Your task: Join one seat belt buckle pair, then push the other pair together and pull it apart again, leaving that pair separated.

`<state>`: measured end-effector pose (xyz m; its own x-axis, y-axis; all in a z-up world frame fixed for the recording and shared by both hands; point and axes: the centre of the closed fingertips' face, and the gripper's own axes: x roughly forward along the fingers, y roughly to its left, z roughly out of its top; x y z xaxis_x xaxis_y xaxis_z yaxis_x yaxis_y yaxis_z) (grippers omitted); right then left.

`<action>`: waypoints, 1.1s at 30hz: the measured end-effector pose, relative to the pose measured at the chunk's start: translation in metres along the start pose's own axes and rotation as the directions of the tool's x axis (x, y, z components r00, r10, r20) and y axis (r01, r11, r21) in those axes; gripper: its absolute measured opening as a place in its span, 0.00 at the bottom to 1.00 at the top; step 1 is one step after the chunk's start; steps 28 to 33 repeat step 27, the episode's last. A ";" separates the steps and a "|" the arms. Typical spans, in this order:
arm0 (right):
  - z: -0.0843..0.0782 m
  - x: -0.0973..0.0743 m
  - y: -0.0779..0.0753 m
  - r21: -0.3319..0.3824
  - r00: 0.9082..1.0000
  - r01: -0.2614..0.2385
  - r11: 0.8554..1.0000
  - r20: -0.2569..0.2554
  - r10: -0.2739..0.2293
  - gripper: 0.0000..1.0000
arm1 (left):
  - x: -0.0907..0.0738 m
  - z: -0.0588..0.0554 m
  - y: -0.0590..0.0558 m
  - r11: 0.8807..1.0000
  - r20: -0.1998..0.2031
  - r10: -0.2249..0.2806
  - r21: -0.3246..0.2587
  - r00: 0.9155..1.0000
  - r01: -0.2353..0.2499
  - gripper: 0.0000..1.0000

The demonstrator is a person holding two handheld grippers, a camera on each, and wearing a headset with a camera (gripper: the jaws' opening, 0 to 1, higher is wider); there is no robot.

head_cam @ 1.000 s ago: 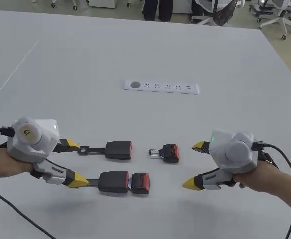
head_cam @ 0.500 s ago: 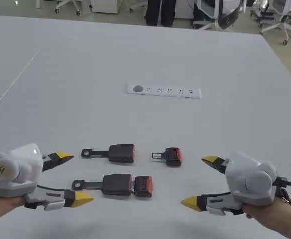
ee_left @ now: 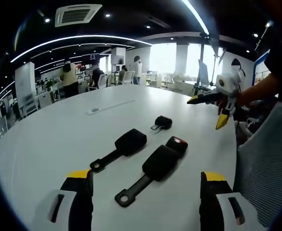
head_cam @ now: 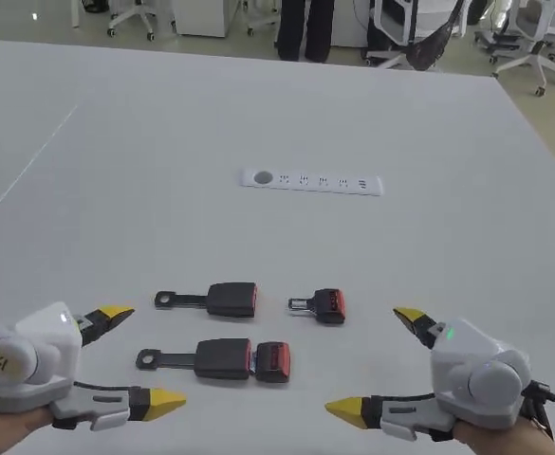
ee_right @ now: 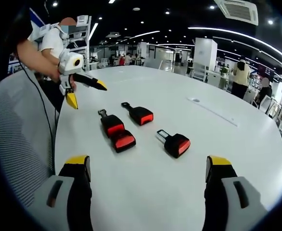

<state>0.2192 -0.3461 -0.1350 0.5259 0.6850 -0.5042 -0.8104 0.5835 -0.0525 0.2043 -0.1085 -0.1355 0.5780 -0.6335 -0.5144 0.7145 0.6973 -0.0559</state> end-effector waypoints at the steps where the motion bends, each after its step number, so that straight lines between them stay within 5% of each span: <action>1: 0.000 0.000 0.000 0.003 1.000 0.002 1.000 0.003 -0.002 1.00 | 0.000 0.000 0.001 1.000 0.002 0.003 -0.002 1.000 -0.003 0.96; 10: -0.003 0.001 0.006 0.022 1.000 -0.008 1.000 0.010 0.008 1.00 | 0.002 -0.006 -0.001 1.000 -0.015 0.004 -0.004 1.000 -0.004 1.00; 16: -0.003 0.002 0.006 0.003 1.000 -0.004 1.000 0.022 0.004 1.00 | 0.001 0.001 -0.004 1.000 0.029 0.007 -0.006 1.000 -0.006 1.00; 33: -0.004 -0.003 0.007 0.005 1.000 0.004 1.000 0.030 -0.004 1.00 | 0.002 -0.006 -0.006 0.999 0.013 0.001 0.032 1.000 -0.001 1.00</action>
